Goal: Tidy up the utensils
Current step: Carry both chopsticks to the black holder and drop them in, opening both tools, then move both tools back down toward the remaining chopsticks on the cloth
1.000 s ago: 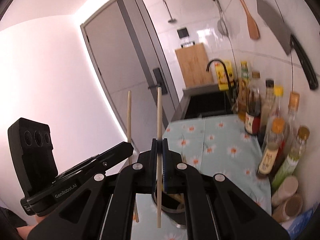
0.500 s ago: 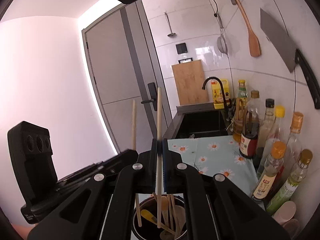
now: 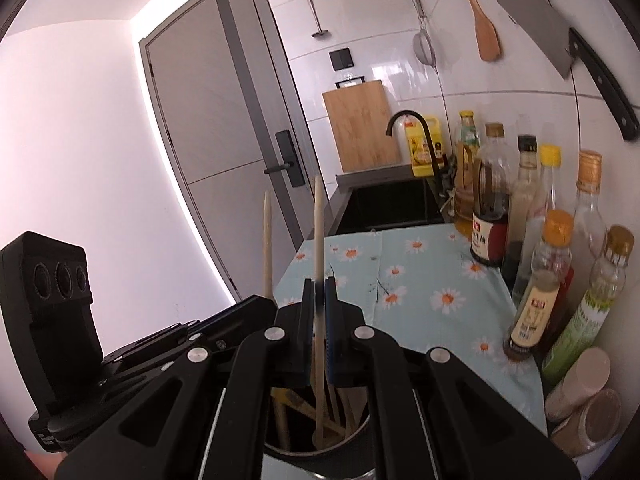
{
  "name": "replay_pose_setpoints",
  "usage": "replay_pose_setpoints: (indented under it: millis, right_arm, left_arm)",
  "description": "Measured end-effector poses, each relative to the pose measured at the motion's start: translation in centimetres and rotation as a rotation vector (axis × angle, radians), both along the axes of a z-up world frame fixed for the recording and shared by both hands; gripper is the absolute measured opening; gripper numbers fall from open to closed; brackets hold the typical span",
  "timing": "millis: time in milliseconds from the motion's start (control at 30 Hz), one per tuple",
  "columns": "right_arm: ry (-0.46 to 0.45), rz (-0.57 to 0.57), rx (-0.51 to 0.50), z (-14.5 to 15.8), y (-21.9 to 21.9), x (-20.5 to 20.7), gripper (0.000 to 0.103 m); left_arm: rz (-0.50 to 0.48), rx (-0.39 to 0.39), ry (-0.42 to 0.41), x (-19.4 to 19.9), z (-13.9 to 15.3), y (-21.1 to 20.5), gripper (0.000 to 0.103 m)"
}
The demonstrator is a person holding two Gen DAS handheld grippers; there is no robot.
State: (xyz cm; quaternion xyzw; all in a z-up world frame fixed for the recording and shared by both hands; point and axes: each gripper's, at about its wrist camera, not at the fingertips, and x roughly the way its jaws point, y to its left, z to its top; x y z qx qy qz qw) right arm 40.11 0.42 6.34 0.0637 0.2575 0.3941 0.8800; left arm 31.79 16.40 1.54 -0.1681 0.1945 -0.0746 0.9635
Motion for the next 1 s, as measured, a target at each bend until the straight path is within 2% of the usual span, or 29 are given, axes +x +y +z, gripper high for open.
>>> replay_pose_setpoints:
  millis: [133, 333, 400, 467, 733, 1000]
  right_arm:
    - [0.015, -0.022, 0.029, 0.4, -1.2, -0.4, 0.018]
    - [0.006, -0.035, 0.047, 1.7, -2.7, -1.4, 0.018]
    - [0.0, -0.035, 0.046, 2.1, -3.0, -2.1, 0.019]
    - [0.001, -0.031, 0.056, 2.5, -3.4, -2.7, 0.028]
    - [0.003, -0.014, 0.047, 4.1, -5.4, -6.5, 0.028]
    - [0.015, -0.034, 0.024, 3.9, -8.4, -10.7, 0.032]
  left_arm:
    - [-0.001, 0.024, -0.003, -0.9, 0.5, -0.4, 0.005]
    - [0.008, 0.038, -0.004, -2.2, 1.4, -0.6, 0.005]
    - [0.022, 0.045, -0.005, -2.8, 1.8, -0.7, 0.016]
    - [0.028, 0.052, -0.005, -3.4, 2.3, -0.9, 0.016]
    - [0.024, 0.078, -0.003, -6.9, 4.1, -1.7, 0.018]
    - [0.018, 0.069, 0.011, -10.7, 3.9, -2.4, 0.023]
